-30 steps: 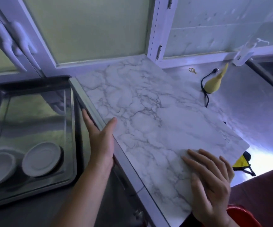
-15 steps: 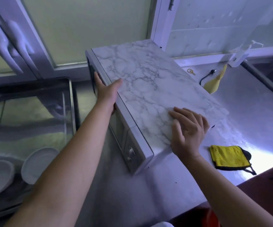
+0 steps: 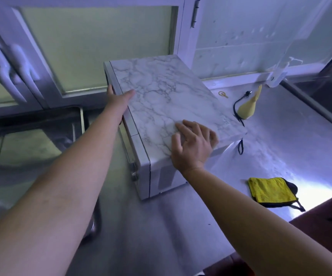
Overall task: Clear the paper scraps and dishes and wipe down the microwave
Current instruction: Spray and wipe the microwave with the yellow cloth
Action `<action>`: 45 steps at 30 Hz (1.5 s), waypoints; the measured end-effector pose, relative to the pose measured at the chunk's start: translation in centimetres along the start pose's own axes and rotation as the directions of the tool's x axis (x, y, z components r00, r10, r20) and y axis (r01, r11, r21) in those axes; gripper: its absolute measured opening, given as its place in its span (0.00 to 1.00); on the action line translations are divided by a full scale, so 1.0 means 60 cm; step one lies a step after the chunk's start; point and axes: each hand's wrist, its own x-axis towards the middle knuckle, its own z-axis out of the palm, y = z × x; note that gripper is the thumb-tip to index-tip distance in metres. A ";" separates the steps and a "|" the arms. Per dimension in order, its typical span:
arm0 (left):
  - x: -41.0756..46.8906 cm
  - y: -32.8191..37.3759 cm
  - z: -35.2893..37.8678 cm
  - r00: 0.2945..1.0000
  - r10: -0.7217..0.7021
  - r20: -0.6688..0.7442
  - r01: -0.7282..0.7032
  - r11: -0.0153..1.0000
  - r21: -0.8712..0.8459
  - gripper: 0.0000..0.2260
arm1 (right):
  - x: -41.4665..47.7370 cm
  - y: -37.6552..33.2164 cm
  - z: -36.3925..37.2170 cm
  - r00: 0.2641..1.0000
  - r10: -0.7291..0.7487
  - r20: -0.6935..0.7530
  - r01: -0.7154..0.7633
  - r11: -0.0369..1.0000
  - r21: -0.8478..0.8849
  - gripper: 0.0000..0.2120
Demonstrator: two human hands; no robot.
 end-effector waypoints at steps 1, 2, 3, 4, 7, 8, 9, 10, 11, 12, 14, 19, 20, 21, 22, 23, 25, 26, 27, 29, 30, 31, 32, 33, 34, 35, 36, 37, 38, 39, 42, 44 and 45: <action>-0.016 -0.001 0.004 1.000 0.018 -0.022 -0.017 0.999 0.050 0.41 | 0.001 0.002 -0.003 1.000 -0.007 0.017 0.008 1.000 -0.001 0.19; -0.035 -0.003 0.008 0.998 0.043 -0.035 -0.040 0.995 0.093 0.39 | 0.001 0.005 -0.007 0.999 -0.019 0.037 0.019 1.000 -0.006 0.18; -0.058 -0.007 0.011 0.997 0.069 -0.046 -0.063 0.991 0.122 0.36 | 0.001 0.009 -0.011 0.997 -0.040 0.065 0.041 0.999 -0.015 0.17; -0.084 -0.013 0.011 0.994 0.091 -0.058 -0.082 0.986 0.144 0.34 | -0.002 0.014 -0.015 0.992 -0.070 0.106 0.073 0.997 -0.023 0.16; -0.175 -0.035 0.012 0.989 0.129 -0.079 -0.109 0.970 0.218 0.27 | -0.003 0.027 -0.024 0.956 -0.161 0.243 0.167 0.986 -0.002 0.18; -0.207 -0.041 0.014 0.985 0.149 -0.088 -0.123 0.960 0.252 0.23 | -0.003 0.035 -0.029 0.942 -0.196 0.273 0.195 0.980 0.033 0.18; -0.237 -0.046 0.020 0.980 0.170 -0.100 -0.134 0.947 0.293 0.19 | -0.006 0.049 -0.037 0.925 -0.247 0.290 0.231 0.969 0.088 0.18; -0.263 -0.052 0.026 0.976 0.190 -0.111 -0.144 0.933 0.330 0.16 | -0.016 0.071 -0.045 0.905 -0.309 0.294 0.272 0.949 0.160 0.18; -0.286 -0.057 0.031 0.970 0.208 -0.128 -0.145 0.912 0.384 0.16 | -0.035 0.099 -0.055 0.887 -0.363 0.284 0.303 0.924 0.234 0.18; -0.307 -0.062 0.037 0.956 0.255 -0.146 -0.154 0.858 0.490 0.16 | -0.063 0.136 -0.067 0.877 -0.393 0.275 0.313 0.903 0.293 0.18; -0.348 -0.071 0.057 0.888 0.450 -0.098 -0.226 0.612 0.758 0.16 | -0.137 0.230 -0.098 0.869 -0.356 0.344 0.245 0.913 0.325 0.17; -0.469 -0.120 0.179 0.766 0.613 0.191 -0.491 0.366 0.790 0.16 | -0.188 0.464 -0.162 0.804 -0.011 0.594 -0.024 0.998 0.052 0.16; -0.492 -0.143 0.206 0.764 0.600 0.237 -0.534 0.381 0.755 0.15 | -0.165 0.500 -0.170 0.816 0.048 0.577 -0.057 0.998 -0.003 0.15; -0.512 -0.168 0.231 0.772 0.568 0.285 -0.561 0.398 0.726 0.14 | -0.134 0.534 -0.175 0.820 0.104 0.562 -0.083 0.995 -0.064 0.16; -0.530 -0.196 0.253 0.799 0.506 0.324 -0.559 0.427 0.711 0.13 | -0.099 0.568 -0.178 0.799 0.168 0.577 -0.102 0.984 -0.145 0.17; -0.543 -0.223 0.272 0.843 0.408 0.351 -0.525 0.479 0.704 0.13 | -0.062 0.602 -0.179 0.755 0.234 0.612 -0.100 0.964 -0.245 0.21; -0.563 -0.277 0.299 0.921 0.152 0.359 -0.374 0.602 0.705 0.12 | 0.005 0.663 -0.180 0.615 0.377 0.693 -0.051 0.896 -0.441 0.29; -0.571 -0.302 0.308 0.938 0.041 0.344 -0.289 0.639 0.713 0.12 | 0.028 0.687 -0.181 0.536 0.444 0.718 -0.031 0.861 -0.508 0.31; -0.578 -0.323 0.315 0.943 -0.039 0.330 -0.227 0.648 0.727 0.11 | 0.044 0.707 -0.182 0.468 0.490 0.735 -0.022 0.838 -0.544 0.31; -0.591 -0.355 0.322 0.940 -0.128 0.315 -0.167 0.631 0.757 0.11 | 0.058 0.732 -0.185 0.403 0.520 0.753 -0.046 0.833 -0.551 0.26; -0.596 -0.366 0.325 0.938 -0.157 0.308 -0.145 0.630 0.763 0.12 | 0.059 0.737 -0.188 0.409 0.516 0.752 -0.057 0.838 -0.543 0.23; -0.599 -0.373 0.327 0.937 -0.177 0.302 -0.124 0.639 0.759 0.11 | 0.058 0.737 -0.191 0.428 0.505 0.749 -0.049 0.841 -0.539 0.18; -0.601 -0.376 0.330 0.937 -0.188 0.293 -0.102 0.655 0.748 0.11 | 0.057 0.733 -0.196 0.444 0.488 0.751 -0.027 0.845 -0.534 0.14; -0.601 -0.377 0.334 0.940 -0.190 0.282 -0.084 0.675 0.733 0.10 | 0.053 0.728 -0.202 0.461 0.459 0.759 -0.003 0.856 -0.516 0.11; -0.600 -0.375 0.338 0.944 -0.184 0.275 -0.072 0.697 0.714 0.10 | 0.047 0.719 -0.209 0.486 0.414 0.770 0.020 0.875 -0.484 0.10; -0.596 -0.371 0.342 0.945 -0.173 0.279 -0.073 0.718 0.692 0.11 | 0.041 0.706 -0.218 0.511 0.352 0.784 0.050 0.898 -0.437 0.10; -0.592 -0.364 0.345 0.941 -0.159 0.297 -0.089 0.732 0.675 0.14 | 0.035 0.688 -0.230 0.524 0.275 0.806 0.087 0.924 -0.373 0.10; -0.587 -0.355 0.349 0.932 -0.141 0.333 -0.123 0.742 0.659 0.20 | 0.029 0.667 -0.242 0.518 0.183 0.836 0.122 0.951 -0.284 0.10; -0.583 -0.345 0.352 0.916 -0.123 0.383 -0.167 0.750 0.640 0.28 | 0.023 0.644 -0.256 0.491 0.084 0.867 0.132 0.977 -0.170 0.10; -0.579 -0.334 0.356 0.894 -0.099 0.436 -0.218 0.755 0.618 0.35 | 0.019 0.619 -0.272 0.458 -0.009 0.889 0.102 0.994 -0.043 0.10; -0.569 -0.299 0.367 0.847 -0.014 0.532 -0.292 0.823 0.487 0.42 | 0.008 0.549 -0.317 0.406 -0.165 0.899 -0.167 0.953 0.251 0.11; -0.560 -0.283 0.361 0.859 0.006 0.511 -0.211 0.915 0.343 0.34 | -0.004 0.527 -0.325 0.430 -0.179 0.885 -0.333 0.880 0.340 0.11; -0.555 -0.279 0.353 0.872 -0.009 0.489 -0.145 0.950 0.276 0.30 | -0.011 0.522 -0.324 0.453 -0.144 0.880 -0.405 0.846 0.347 0.10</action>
